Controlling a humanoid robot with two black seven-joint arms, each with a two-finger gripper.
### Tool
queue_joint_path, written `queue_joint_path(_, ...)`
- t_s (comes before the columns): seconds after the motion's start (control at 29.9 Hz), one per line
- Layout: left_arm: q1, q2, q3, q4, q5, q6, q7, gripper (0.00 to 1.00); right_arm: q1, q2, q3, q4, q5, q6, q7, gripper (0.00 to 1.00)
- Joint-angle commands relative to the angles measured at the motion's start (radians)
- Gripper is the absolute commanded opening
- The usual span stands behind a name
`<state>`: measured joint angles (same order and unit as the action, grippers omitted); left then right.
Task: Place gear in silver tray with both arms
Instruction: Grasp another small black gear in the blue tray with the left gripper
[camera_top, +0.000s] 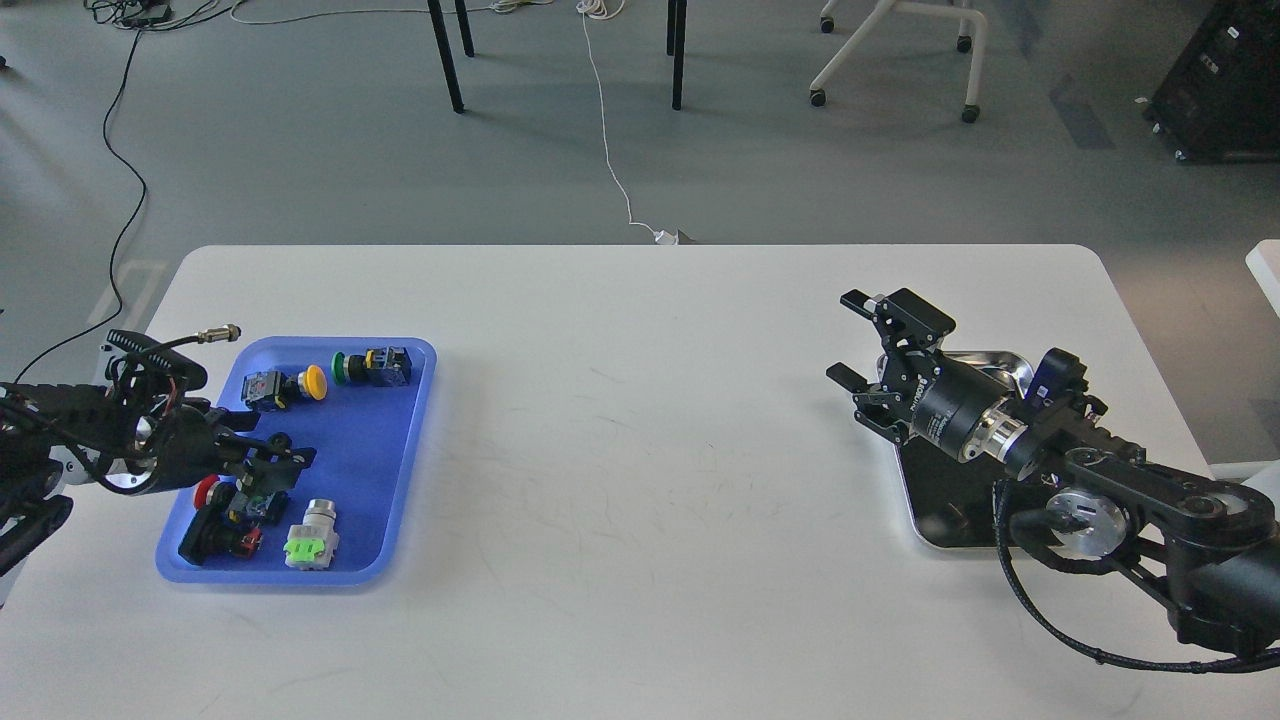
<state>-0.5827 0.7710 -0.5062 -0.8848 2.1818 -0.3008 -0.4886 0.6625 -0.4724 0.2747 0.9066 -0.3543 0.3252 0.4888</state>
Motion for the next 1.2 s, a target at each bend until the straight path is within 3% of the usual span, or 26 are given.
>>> queue_joint_path(0.0,0.000,-0.007,0.000,0.012,0.000,0.000,0.000,0.77,0.000,0.000,0.000,0.000,0.000,0.000,0.000,0.97)
queue_joint_path(0.23,0.000,-0.013,0.005,0.021,0.000,0.000,0.000,0.61,-0.004,0.000,0.000,0.000,0.000,0.000,0.000,0.97)
queue_joint_path(0.4,-0.003,-0.012,0.020,0.035,0.000,0.002,0.000,0.34,-0.004,0.000,0.000,0.000,0.000,0.000,0.000,0.97)
queue_joint_path(0.8,-0.019,-0.012,0.023,0.036,0.000,0.006,0.000,0.16,-0.004,0.000,0.000,0.002,0.000,0.000,0.000,0.97)
queue_joint_path(1.07,-0.051,-0.007,0.023,0.011,0.000,0.005,0.000,0.16,-0.004,-0.006,0.000,0.002,0.000,-0.002,0.000,0.97)
queue_joint_path(1.17,-0.080,0.004,0.025,-0.093,0.000,-0.009,0.000,0.16,-0.003,-0.008,0.001,0.002,0.000,0.000,0.000,0.97)
